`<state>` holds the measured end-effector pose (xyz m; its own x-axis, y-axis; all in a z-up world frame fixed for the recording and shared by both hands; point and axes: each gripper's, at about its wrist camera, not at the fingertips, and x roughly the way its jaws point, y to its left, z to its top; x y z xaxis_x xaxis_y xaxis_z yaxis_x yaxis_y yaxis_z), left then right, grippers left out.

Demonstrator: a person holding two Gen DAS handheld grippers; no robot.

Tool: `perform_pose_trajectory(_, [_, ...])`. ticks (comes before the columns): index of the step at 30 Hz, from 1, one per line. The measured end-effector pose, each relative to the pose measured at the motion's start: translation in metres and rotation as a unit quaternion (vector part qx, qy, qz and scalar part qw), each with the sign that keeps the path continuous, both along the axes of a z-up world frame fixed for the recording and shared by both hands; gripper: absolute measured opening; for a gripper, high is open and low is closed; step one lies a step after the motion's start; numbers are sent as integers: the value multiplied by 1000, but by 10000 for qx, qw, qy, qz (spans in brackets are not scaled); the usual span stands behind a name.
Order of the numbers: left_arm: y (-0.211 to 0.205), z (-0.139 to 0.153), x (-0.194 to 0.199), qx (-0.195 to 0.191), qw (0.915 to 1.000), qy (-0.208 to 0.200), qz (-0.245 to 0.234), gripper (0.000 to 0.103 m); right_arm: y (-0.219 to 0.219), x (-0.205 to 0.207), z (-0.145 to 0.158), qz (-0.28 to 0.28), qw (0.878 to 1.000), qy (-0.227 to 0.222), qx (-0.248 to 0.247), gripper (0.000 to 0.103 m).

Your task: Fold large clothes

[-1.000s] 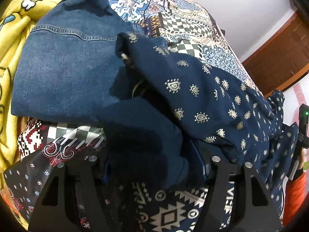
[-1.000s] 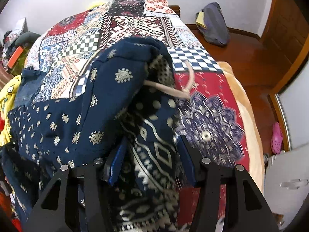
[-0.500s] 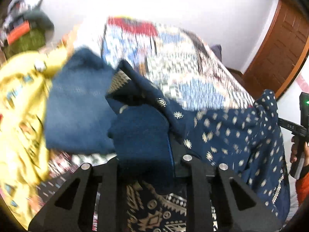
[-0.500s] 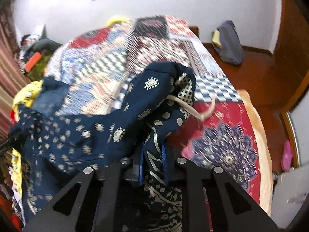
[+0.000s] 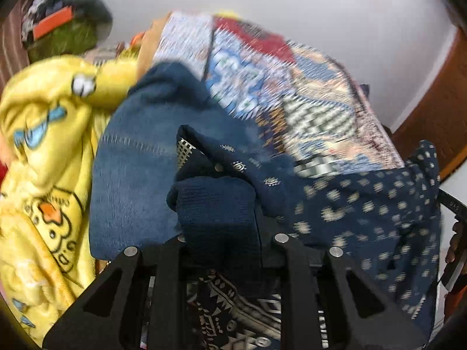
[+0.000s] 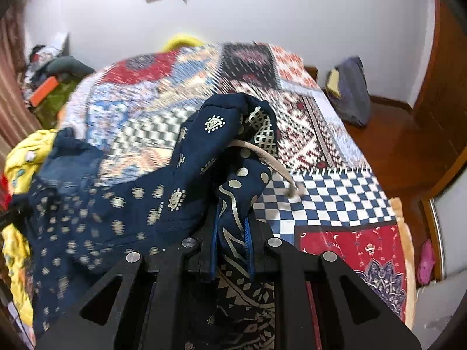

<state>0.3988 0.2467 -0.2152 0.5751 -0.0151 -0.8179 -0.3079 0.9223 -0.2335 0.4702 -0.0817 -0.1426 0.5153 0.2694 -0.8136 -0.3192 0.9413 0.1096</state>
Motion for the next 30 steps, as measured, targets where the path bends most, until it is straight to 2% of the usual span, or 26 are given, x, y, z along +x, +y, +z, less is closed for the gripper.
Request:
perform_pose_trajectory(2, [5,-16,0,-133,9999,102,17,22,-2,5,-12,-70,9998,178,-18,15])
perform_pose_trajectory(4, [3,-25,-2,-95,9998,172,12,25,-7,6,-19,-62,9997,233,3,18])
perform_pose_trajectory(6, [0,-31,-5,57,9997,258,-9,31,-8,3,-17,-32,9998,215,-23,22])
perform_pose_trajectory(9, [-4,-29,-11,309,9990,319,51,42,-19,-4,-8,-79,9994,322,-36,22])
perform_pose_trajectory(12, [-10,-24,-21,594,9971,473,74,48,-32,-11,1,-141,9984,546,65,22])
perform_pose_trajectory(17, [-25,5,-41,916,9946,478,-65,48,-54,-32,29,-189,9976,667,55,22])
perform_pose_trajectory(21, [-36,38,-60,1019,9942,277,-202,48,-66,-63,68,-76,9991,417,-20,24])
perform_pose_trajectory(26, [-48,84,-91,1056,9938,-59,-347,51,-71,-106,107,35,9997,-50,-234,47])
perform_pose_trajectory(28, [-51,98,-103,1018,9939,-177,-382,56,-73,-121,116,108,9994,-148,-307,54])
perform_pose_trajectory(30, [-54,109,-120,960,9941,-275,-430,67,-75,-137,123,180,9990,-222,-356,60])
